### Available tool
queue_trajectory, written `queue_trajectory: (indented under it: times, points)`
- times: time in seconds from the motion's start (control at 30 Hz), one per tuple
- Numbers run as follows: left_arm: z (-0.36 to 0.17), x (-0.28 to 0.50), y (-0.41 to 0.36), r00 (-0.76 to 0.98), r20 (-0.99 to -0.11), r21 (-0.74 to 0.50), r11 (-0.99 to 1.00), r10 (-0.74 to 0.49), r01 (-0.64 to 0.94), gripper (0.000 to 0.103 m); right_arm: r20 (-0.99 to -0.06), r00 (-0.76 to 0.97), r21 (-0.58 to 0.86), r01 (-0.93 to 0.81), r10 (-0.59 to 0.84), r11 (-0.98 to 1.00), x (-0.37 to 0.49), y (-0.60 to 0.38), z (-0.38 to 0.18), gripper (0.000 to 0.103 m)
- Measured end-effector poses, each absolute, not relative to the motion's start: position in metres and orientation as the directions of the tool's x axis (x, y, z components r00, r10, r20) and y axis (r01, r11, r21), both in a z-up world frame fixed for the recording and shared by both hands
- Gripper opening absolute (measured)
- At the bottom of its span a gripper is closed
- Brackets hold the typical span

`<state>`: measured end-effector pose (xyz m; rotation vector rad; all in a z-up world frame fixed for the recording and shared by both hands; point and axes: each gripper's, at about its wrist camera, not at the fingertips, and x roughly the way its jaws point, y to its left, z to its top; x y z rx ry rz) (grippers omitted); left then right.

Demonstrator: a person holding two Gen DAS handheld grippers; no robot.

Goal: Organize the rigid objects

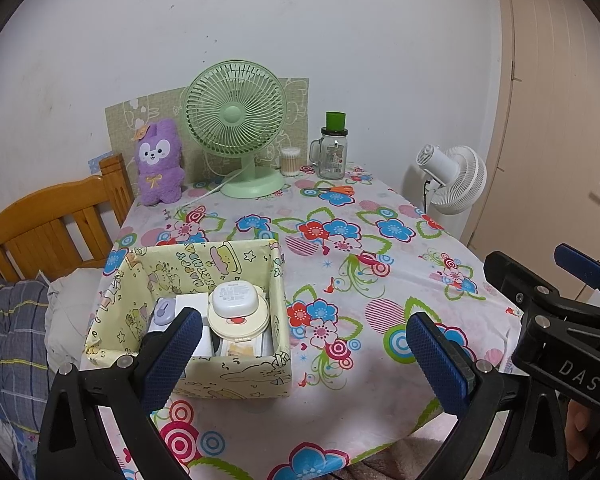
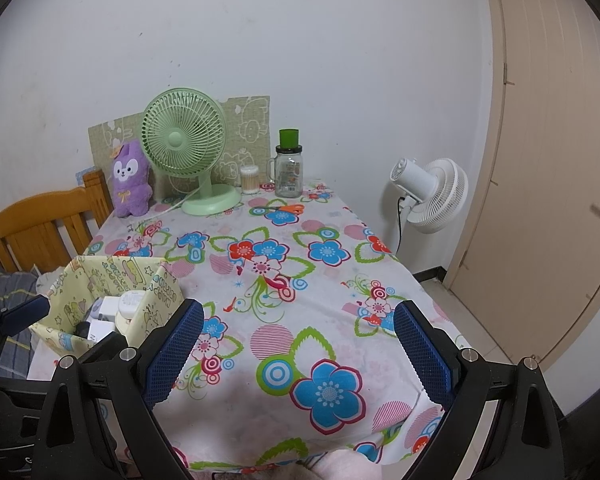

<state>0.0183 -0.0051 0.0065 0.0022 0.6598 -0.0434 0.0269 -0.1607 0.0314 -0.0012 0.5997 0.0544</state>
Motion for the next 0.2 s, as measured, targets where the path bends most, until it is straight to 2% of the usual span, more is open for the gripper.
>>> queue_trajectory:
  times: [0.2]
  points:
    - [0.0062,0.0186,-0.0050,0.788,-0.614,-0.013,0.999,-0.041,0.042,0.103,-0.567,0.822,0.015,-0.054,0.053,0.998,0.0274,-0.1599,0.0311,0.097]
